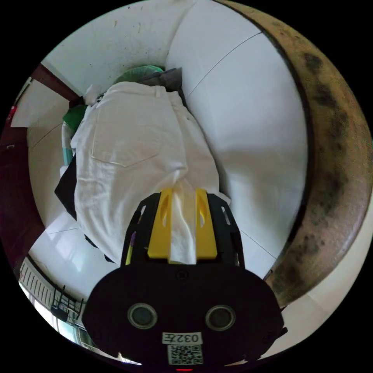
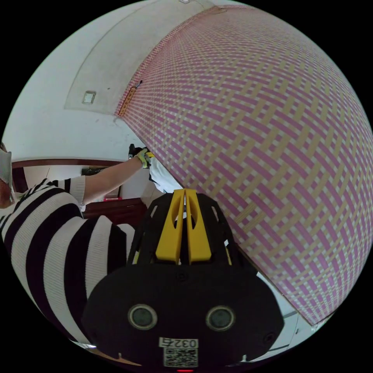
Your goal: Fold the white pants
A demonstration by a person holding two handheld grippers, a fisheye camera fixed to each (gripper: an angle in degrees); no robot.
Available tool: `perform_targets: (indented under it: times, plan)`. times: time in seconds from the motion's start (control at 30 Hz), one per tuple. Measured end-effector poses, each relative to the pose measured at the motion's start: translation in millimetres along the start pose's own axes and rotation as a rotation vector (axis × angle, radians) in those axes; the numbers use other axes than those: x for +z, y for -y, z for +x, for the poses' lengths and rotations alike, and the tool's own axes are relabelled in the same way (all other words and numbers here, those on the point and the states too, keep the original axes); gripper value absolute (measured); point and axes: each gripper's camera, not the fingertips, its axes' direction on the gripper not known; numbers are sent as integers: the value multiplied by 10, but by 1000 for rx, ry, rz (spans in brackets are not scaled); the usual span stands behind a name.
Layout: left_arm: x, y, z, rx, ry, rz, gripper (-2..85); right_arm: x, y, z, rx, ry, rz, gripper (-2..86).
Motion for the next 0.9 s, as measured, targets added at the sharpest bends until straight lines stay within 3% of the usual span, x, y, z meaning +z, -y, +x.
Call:
perform_targets:
  times: [0.1,0.2,0.3,0.37,0.47,0.7,0.83,0.9]
  plan:
    - [152,130,-226,-22,81,-41,17,17,15,-76,9,-15,-7,-10]
    - [54,85,-699,-72,-100,58,-5,-4,2,-81,25,-15,7,-10]
    - [-6,-142,-1410,-77,-439,192,-8,12,8,-61,13,-11,-1,-10]
    - [40,-385,-2067,-63,-871,312,-9,37,24,-55,-20,-2,-17,-10]
    - [29,-804,-2732,15,-1184,445,-9,48,28,-42,-79,7,-31,-10]
    - [-348,-1596,-3184,210,-1428,623,-9,-20,-65,226,-172,71,-42,-10]
    - [-1052,-1862,-3255,447,-1684,858,-10,-195,-195,487,-254,134,-6,-10]
    - [-1536,-1962,-3118,610,-1698,861,-10,-310,-288,633,-277,158,20,-10]
